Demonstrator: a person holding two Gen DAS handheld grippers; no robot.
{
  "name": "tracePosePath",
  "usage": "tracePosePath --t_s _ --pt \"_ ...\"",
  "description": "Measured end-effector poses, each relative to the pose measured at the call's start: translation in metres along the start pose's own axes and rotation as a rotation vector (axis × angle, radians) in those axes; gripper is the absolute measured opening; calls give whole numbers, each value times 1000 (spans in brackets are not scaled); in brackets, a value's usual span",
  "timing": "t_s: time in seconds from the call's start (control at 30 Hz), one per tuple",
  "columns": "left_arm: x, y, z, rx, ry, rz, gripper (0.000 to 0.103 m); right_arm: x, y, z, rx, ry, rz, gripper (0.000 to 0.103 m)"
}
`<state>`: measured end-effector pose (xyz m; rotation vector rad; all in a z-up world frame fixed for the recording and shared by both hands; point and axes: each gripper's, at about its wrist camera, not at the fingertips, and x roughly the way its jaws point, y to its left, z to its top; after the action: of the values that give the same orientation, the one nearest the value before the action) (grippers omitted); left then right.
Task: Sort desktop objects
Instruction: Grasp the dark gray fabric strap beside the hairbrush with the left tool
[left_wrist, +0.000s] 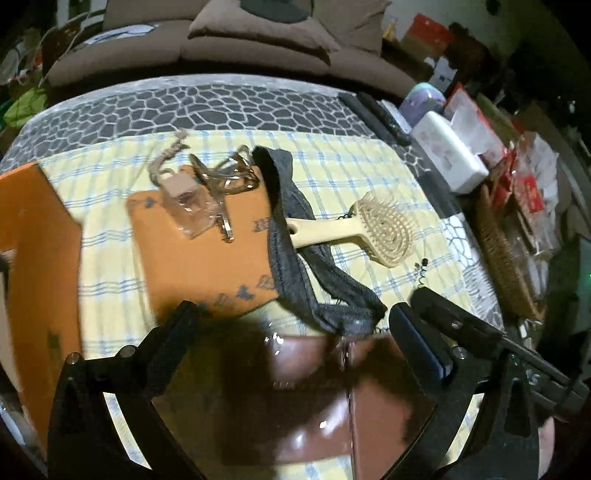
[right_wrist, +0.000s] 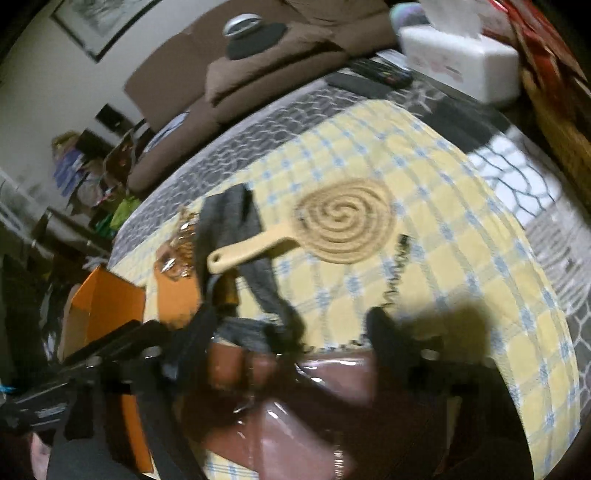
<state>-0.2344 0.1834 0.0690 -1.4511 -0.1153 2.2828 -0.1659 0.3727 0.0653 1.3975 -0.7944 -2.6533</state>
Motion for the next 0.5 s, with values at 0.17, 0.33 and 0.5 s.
tracePosePath --t_s 0.17,0.33,0.5 --pt "21 -2 0 -15 13 26 95 -10 -14 3 0 -17 -31 81" --pt "34 -6 -2 -7 28 40 63 -13 -12 1 -34 -15 -21 81" --pt "37 -9 -4 22 35 -2 21 -11 -13 0 -6 0 13 77"
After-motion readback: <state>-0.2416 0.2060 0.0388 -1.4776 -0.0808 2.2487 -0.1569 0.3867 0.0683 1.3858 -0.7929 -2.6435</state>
